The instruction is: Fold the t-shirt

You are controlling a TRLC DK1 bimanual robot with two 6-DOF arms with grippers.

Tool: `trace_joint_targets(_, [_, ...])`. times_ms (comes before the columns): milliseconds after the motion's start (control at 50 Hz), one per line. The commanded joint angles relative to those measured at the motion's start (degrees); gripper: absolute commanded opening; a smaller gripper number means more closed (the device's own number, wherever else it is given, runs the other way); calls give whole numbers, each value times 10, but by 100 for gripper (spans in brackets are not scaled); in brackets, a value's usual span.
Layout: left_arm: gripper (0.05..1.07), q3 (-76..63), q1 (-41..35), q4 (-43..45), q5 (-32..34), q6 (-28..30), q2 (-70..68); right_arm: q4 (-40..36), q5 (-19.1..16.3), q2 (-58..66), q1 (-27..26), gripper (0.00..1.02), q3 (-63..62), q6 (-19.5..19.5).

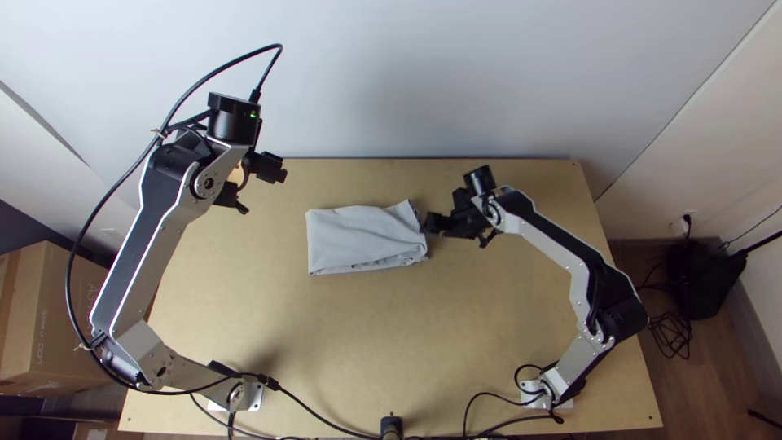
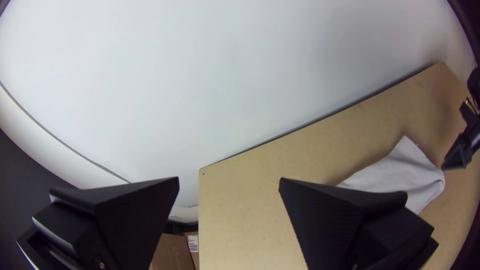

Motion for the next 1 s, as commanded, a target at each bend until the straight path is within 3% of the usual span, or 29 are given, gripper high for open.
trace_joint_targets(0, [102,-8,9,3,0,10,-16,11,-42,24,-16,99,44,2])
trace_joint_targets(280, [102,-1,27,3,0,25,-17,11,-138,142,-37,99,128,26])
trace_joint_targets(520, [102,0,36,2,0,30,-18,11,-165,216,-34,99,172,21])
trace_joint_targets(740, [102,3,41,3,0,35,-18,-3,-222,273,-5,97,196,23])
trace_joint_targets(840, [102,2,42,3,0,35,-18,-6,-229,290,15,76,199,21])
trace_joint_targets(980, [102,3,44,3,0,35,-19,-6,-228,306,30,14,200,1])
